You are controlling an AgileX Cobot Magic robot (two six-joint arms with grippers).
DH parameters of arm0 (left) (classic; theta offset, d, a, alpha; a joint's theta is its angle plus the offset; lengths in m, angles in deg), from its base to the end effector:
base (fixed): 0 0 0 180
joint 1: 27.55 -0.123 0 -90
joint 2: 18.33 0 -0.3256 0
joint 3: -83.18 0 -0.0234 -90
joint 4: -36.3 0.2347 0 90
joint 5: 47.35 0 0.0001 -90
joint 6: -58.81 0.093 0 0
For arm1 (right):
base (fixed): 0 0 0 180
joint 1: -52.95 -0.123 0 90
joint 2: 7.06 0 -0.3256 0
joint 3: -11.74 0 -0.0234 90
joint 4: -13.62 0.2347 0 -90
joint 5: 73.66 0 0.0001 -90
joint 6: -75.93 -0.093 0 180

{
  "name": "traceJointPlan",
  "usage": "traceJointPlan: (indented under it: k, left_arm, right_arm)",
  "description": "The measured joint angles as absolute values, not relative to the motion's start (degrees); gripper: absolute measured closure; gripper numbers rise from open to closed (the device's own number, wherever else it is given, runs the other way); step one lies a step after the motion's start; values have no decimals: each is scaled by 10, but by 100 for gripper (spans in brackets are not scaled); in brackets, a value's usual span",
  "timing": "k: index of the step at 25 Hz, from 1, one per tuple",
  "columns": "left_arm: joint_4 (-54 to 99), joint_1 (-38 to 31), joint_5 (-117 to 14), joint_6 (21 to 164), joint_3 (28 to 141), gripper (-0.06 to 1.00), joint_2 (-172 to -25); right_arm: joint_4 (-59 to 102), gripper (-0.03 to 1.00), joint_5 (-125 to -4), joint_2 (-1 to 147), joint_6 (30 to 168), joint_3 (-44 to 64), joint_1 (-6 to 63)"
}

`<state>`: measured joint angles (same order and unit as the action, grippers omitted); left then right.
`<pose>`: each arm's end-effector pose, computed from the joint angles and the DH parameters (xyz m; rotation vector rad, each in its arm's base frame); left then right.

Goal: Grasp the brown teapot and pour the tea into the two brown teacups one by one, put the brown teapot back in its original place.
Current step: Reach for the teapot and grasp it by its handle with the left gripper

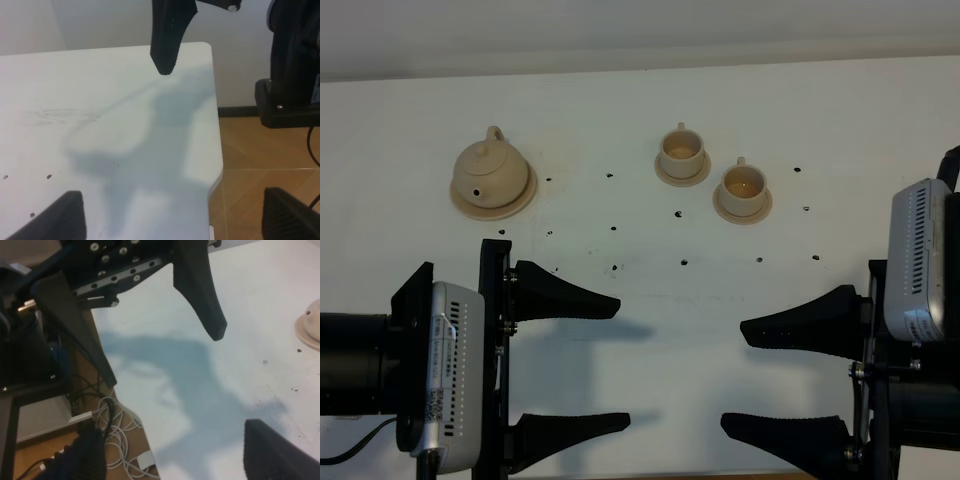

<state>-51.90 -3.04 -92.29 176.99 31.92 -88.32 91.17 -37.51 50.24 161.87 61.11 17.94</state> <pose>0.1151 -0.1247 0.2913 1.3252 1.5652 -0.7671 0.0709 0.1152 0.3192 -1.1523 1.6826 0.8796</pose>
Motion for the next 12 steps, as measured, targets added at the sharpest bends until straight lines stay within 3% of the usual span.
traceJointPlan:
  k: [12]
  left_arm:
    - [-526, -30, -917, 1763, 319, 26, -883]
  right_arm:
    - [912, 38, -378, 502, 1612, 611, 179]
